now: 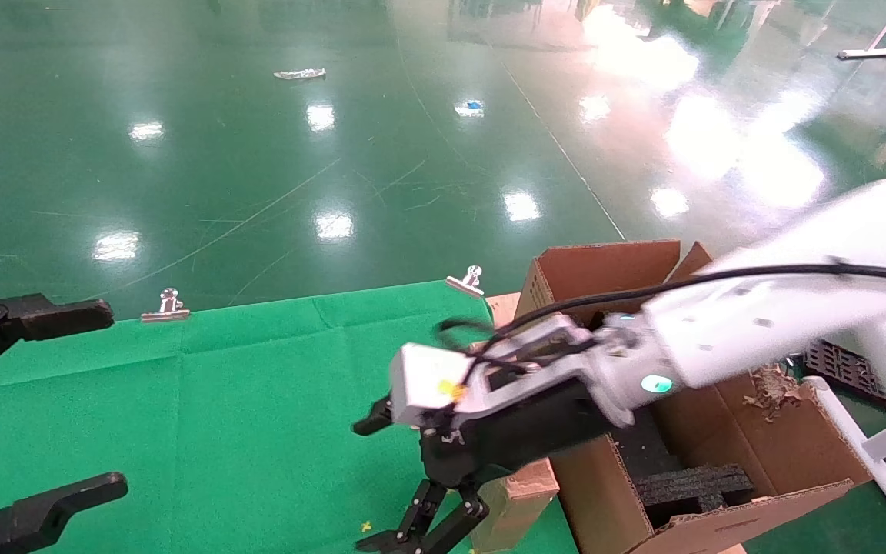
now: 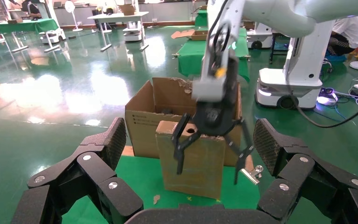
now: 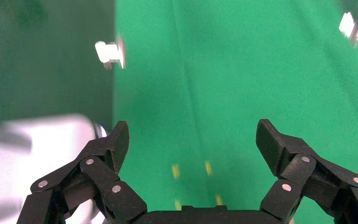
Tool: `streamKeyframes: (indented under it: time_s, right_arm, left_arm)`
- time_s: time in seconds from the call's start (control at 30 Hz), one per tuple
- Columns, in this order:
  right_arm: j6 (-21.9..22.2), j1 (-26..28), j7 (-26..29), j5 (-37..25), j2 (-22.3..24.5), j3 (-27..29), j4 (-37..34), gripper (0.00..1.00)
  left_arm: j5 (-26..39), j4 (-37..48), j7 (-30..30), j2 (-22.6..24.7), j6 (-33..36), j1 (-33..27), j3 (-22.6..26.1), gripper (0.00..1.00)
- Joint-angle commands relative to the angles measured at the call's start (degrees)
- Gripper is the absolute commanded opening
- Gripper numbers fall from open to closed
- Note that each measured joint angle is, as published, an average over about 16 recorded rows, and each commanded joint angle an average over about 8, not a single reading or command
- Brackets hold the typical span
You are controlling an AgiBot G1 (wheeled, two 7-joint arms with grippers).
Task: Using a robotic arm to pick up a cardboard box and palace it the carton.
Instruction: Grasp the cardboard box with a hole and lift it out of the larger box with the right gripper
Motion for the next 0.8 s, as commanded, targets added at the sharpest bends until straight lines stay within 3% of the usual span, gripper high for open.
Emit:
streamKeyframes:
  time_s: [0.03, 0.17, 0.33, 0.6, 0.8]
  right_arm:
    - [-0.96, 3.16, 2.48, -5.99, -2.14, -3.71, 0.04, 1.0]
    - [-1.36, 8.67, 6.34, -12.38, -4.05, -9.72, 0.08, 1.0]
    - [-1.78, 16.74, 9.78, -15.7, -4.56, -15.45, 0.18, 1.0]
    - [-2.27, 31.19, 12.25, -16.3, -3.16, -27.52, 0.3, 1.0]
    - [-1.87, 37.22, 12.33, -13.72, -2.15, -36.17, 0.41, 1.0]
  left_arm:
    - [-0.01, 0.0, 0.0, 0.0, 0.0, 0.0, 0.01, 1.0]
    - [-0.02, 0.0, 0.01, -0.01, -0.01, -0.01, 0.03, 1.0]
    - [-0.03, 0.0, 0.02, -0.02, -0.02, -0.01, 0.05, 1.0]
    - [-0.06, 0.0, 0.04, -0.03, -0.03, -0.02, 0.08, 1.0]
    - [-0.07, 0.0, 0.05, -0.04, -0.05, -0.02, 0.11, 1.0]
